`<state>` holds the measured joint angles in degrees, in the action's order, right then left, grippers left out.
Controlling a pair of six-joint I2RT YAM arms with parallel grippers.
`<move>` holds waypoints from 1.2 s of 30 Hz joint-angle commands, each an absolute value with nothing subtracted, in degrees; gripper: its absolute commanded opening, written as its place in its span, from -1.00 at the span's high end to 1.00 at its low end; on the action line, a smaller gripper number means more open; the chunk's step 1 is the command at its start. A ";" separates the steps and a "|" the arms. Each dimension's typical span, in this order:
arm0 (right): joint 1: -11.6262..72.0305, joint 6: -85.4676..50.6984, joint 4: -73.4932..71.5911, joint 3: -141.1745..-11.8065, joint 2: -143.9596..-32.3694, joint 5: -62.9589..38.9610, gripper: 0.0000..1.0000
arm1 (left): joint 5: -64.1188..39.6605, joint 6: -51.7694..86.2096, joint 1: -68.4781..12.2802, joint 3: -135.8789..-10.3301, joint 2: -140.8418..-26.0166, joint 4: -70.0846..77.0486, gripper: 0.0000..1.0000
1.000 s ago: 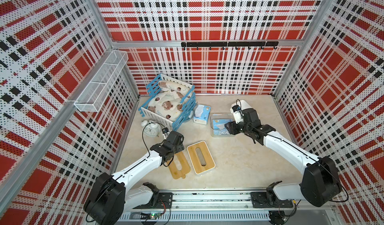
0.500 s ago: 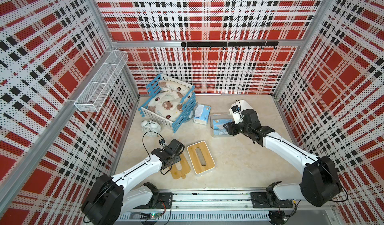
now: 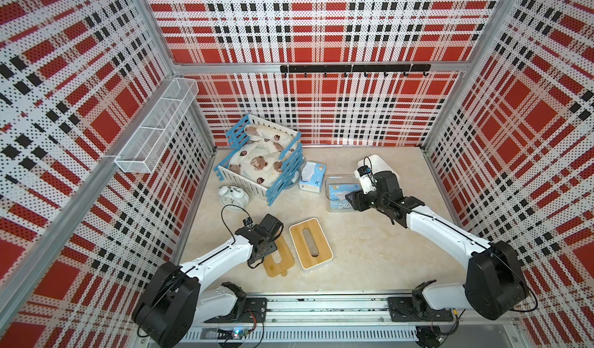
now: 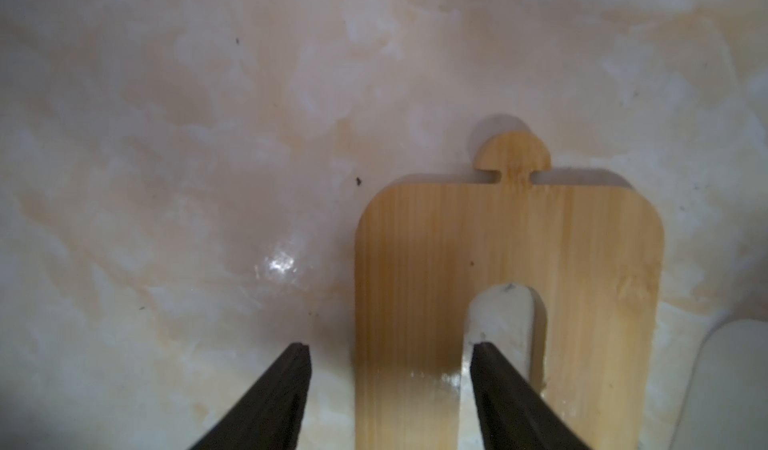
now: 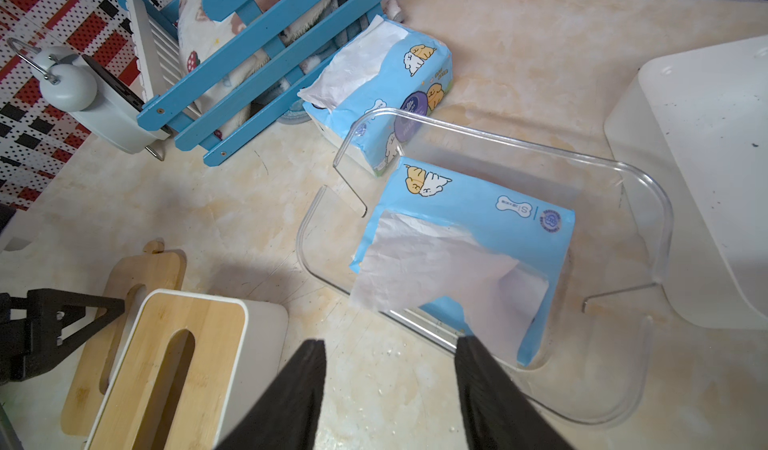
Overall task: Put the tissue paper into the tissue box
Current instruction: Pick up the box lid from the center of the board.
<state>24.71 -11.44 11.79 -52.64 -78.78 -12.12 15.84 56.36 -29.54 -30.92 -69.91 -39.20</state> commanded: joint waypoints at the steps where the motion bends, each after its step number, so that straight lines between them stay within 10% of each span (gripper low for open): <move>1: 24.87 -11.16 10.37 -52.21 -77.96 -12.76 -0.16 | 14.31 54.43 -29.17 -31.31 -71.59 -36.70 -0.35; 36: 24.82 -12.21 11.37 -54.99 -81.33 -14.42 -0.15 | 19.83 44.51 -25.18 -33.52 -73.98 -26.24 0.34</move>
